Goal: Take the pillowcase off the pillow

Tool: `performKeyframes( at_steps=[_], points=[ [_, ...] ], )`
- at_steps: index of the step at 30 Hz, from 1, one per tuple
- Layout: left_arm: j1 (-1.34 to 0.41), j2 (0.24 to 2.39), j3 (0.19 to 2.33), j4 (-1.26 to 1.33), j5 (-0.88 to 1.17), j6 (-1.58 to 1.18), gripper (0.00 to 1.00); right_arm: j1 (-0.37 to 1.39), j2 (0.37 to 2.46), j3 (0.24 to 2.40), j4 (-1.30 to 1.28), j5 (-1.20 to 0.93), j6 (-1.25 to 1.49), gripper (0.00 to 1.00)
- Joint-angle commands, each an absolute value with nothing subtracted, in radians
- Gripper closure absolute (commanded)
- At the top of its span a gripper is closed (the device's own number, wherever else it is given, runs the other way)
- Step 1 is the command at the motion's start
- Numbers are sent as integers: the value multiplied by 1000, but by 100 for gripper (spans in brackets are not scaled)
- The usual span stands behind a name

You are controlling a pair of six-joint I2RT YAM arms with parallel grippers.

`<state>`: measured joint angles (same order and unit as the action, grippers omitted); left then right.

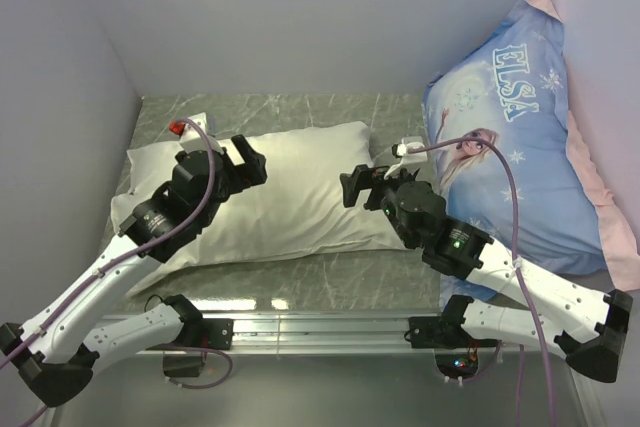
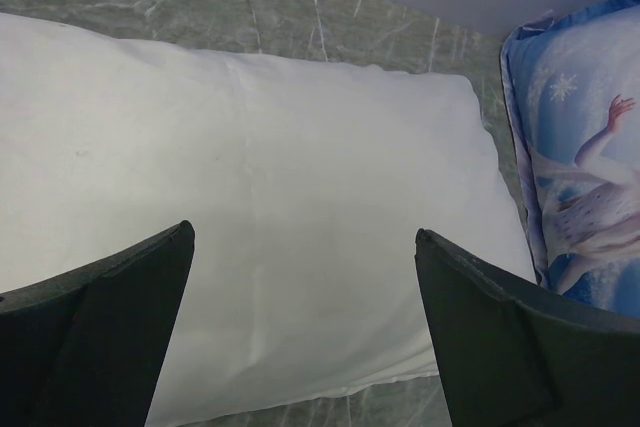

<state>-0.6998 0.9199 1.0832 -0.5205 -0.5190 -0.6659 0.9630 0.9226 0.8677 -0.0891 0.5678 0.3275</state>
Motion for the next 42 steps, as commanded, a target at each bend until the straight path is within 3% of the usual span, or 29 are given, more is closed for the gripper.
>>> performKeyframes(
  at_steps=[1, 12, 20, 27, 35, 38, 40, 41, 42],
  points=[
    [-699, 897, 1100, -509, -506, -670, 1, 962, 911, 907, -103, 574, 318, 0],
    [-698, 871, 1023, -615, -572, -822, 1, 960, 884, 891, -224, 532, 330, 0],
    [-699, 743, 799, -797, -571, -1106, 1, 962, 799, 697, -310, 505, 477, 0],
    [-709, 618, 727, -884, -584, -1227, 1, 962, 723, 536, -232, 417, 549, 0],
    [-709, 788, 620, -813, -655, -1302, 2, 927, 890, 465, -17, 332, 538, 0],
    [-704, 822, 586, -717, -687, -1276, 9, 867, 963, 443, 101, 262, 546, 1],
    [-704, 842, 587, -668, -718, -1255, 17, 865, 983, 443, 162, 270, 531, 10],
    [-704, 851, 592, -654, -747, -1230, 31, 864, 988, 452, 170, 282, 526, 18],
    [-704, 873, 606, -647, -767, -1221, 41, 865, 989, 481, 161, 290, 522, 49]
  ],
)
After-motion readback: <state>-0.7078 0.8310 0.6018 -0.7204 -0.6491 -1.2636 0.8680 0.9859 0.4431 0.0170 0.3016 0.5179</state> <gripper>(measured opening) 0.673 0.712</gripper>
